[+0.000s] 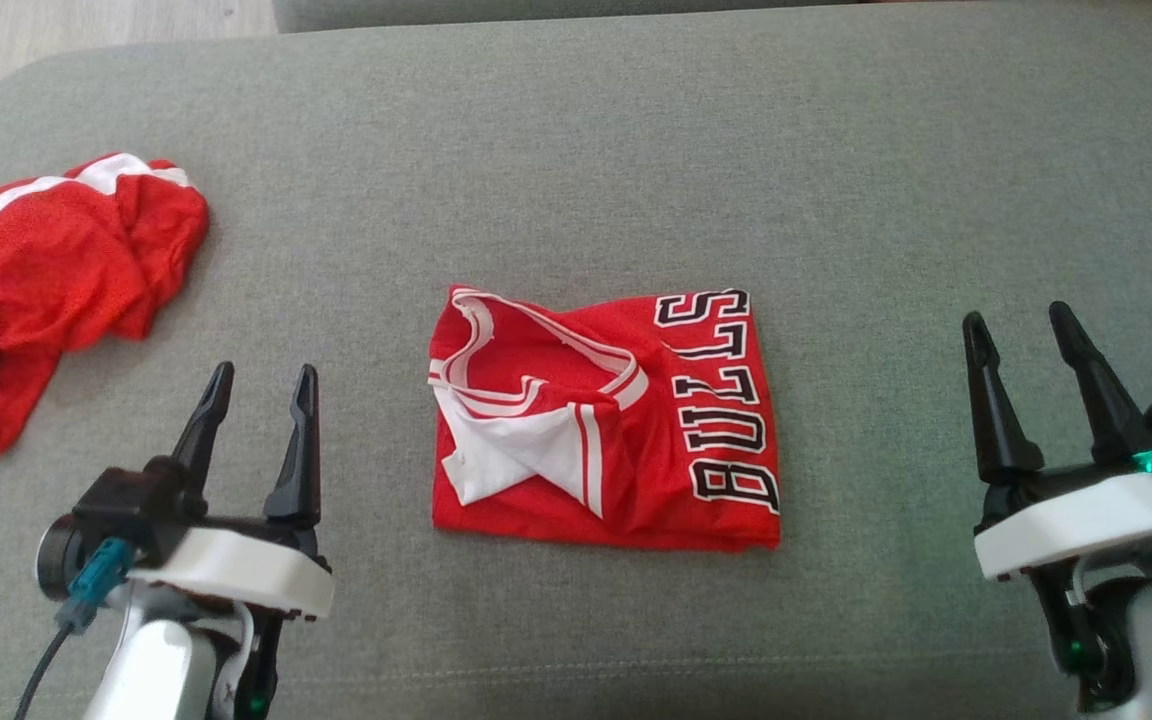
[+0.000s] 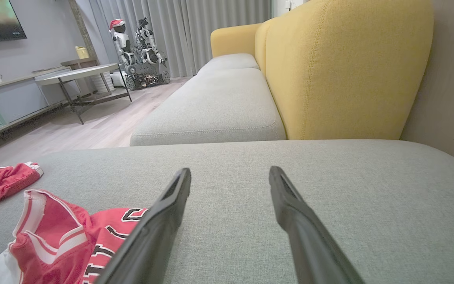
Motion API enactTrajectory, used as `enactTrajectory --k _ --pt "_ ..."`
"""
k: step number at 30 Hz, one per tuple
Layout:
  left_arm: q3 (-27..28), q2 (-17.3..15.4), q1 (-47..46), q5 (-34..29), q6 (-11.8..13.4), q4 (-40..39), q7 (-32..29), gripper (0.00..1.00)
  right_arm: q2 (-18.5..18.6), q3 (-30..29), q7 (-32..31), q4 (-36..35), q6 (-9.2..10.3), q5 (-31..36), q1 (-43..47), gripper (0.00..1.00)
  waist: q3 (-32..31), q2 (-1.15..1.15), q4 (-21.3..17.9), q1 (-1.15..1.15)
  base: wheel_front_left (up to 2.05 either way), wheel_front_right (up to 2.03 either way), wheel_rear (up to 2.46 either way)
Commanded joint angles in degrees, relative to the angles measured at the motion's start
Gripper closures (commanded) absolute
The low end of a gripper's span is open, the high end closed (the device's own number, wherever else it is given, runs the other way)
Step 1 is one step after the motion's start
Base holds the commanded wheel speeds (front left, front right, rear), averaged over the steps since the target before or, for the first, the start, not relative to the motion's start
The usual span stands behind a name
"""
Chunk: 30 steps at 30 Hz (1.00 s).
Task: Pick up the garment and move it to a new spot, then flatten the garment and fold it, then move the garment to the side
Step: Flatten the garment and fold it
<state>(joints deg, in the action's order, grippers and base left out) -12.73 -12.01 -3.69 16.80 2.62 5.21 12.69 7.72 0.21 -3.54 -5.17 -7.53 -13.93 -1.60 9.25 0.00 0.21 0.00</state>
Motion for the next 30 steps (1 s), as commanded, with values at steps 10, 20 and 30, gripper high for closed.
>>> enactTrajectory --k 10,20,30 --pt "1.2 -1.4 -2.6 0.4 0.7 -2.5 0.1 0.00 -0.5 6.8 -1.6 1.7 0.04 -0.4 -3.3 1.00 1.3 0.00 0.9 0.00 0.00 0.00 0.00" --pt "-0.3 -0.3 -5.5 0.5 -0.1 -1.5 0.8 0.00 -3.8 23.7 0.6 19.0 0.04 -4.5 -12.0 1.00 3.8 0.00 4.3 0.00 0.00 0.00 0.00" --pt "-0.8 0.5 -7.1 0.6 -0.6 -0.4 1.6 0.00 -4.8 31.6 3.0 30.2 0.04 -8.2 -18.8 1.00 6.0 0.00 6.2 0.00 0.00 0.00 0.00"
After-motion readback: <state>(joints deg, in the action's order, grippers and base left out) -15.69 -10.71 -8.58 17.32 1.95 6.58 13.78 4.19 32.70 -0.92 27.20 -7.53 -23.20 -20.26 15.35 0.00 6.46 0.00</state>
